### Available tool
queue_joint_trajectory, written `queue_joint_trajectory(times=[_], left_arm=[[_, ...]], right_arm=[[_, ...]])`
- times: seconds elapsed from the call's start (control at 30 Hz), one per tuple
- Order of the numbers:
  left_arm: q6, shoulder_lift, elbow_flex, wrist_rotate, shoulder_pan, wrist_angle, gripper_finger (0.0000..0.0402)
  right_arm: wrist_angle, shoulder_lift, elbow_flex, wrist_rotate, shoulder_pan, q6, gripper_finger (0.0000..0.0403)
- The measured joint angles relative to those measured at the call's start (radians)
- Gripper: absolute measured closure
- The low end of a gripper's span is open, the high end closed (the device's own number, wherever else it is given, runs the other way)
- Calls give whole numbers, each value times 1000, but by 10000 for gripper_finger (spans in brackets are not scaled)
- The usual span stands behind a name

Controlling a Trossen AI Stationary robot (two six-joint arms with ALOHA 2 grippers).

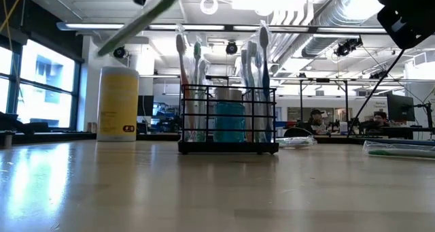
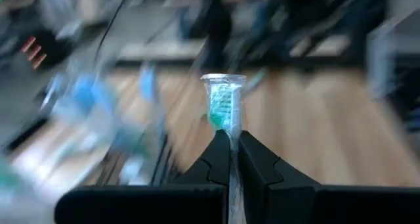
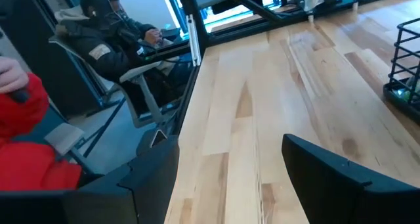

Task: Pick & Place toothbrushing station
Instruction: Put the green toothbrush into the wire organizer

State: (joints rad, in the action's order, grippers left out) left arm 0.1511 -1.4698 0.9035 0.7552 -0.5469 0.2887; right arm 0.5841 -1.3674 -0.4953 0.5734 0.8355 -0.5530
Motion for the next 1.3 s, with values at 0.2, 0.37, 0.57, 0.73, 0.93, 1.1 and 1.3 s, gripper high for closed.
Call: queue_joint_trajectory(times=[0.2, 0.37, 0.57, 0.73, 0.93, 1.1, 1.3], left_arm=[[-244, 47, -166, -137, 34, 529, 400], [-275, 15, -210, -284, 112, 752, 397], [-262, -80, -211, -480, 225, 941, 399], [-242, -119, -211, -567, 326, 992, 400], [-167, -159, -211, -664, 400, 996, 400], [-148, -208, -212, -663, 403, 999, 400], [-130, -231, -212, -661, 403, 997, 400]], right_arm=[[7, -3, 0, 13, 19, -28, 141], [45, -66, 0, 27, 48, -71, 141], [160, -156, 1, 28, 51, -110, 141], [242, -200, 1, 26, 67, -110, 141], [269, -209, 1, 42, 91, -116, 141], [267, -209, 1, 80, 113, -124, 141], [266, -209, 1, 91, 124, -129, 141]])
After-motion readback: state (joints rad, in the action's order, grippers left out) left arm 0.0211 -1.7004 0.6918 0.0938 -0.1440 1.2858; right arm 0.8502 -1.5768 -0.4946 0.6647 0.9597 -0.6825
